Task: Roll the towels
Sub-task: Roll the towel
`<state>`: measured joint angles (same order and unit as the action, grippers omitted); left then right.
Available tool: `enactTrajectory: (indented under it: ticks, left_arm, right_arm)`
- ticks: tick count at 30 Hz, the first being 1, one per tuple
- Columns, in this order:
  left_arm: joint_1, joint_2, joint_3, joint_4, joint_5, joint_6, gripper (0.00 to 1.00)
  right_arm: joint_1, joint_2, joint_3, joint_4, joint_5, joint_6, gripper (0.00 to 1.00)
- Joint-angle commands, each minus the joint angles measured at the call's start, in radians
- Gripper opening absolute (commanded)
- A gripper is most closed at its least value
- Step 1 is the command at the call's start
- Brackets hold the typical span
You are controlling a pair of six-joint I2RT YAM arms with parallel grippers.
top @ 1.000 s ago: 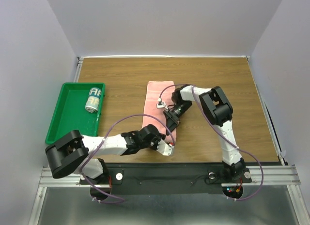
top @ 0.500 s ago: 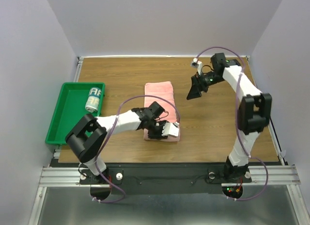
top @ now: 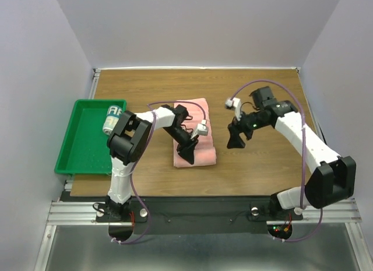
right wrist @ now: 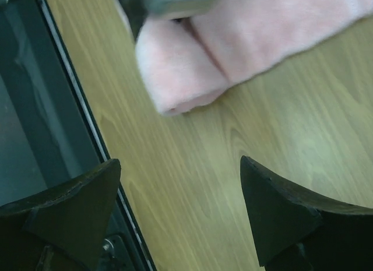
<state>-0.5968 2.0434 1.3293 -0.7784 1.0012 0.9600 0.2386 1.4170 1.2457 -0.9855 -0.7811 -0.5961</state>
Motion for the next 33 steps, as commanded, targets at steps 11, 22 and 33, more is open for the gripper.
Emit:
enactTrajectory:
  ticks: [11,22,33]
  left_arm:
    - [0.074,0.285,0.143,-0.288,-0.111,0.075,0.38]
    - [0.084,0.314,0.160,-0.282,-0.115,0.086,0.41]
    - [0.109,0.108,0.111,-0.202,-0.168,0.055,0.77]
  right_arm:
    - [0.619,-0.023,-0.236,0.613,0.690,-0.016,0.92]
    - [0.696,0.140,-0.311,0.740,0.634,-0.105,0.90]
    - [0.686,0.172,-0.385,0.675,0.479,-0.090,0.00]
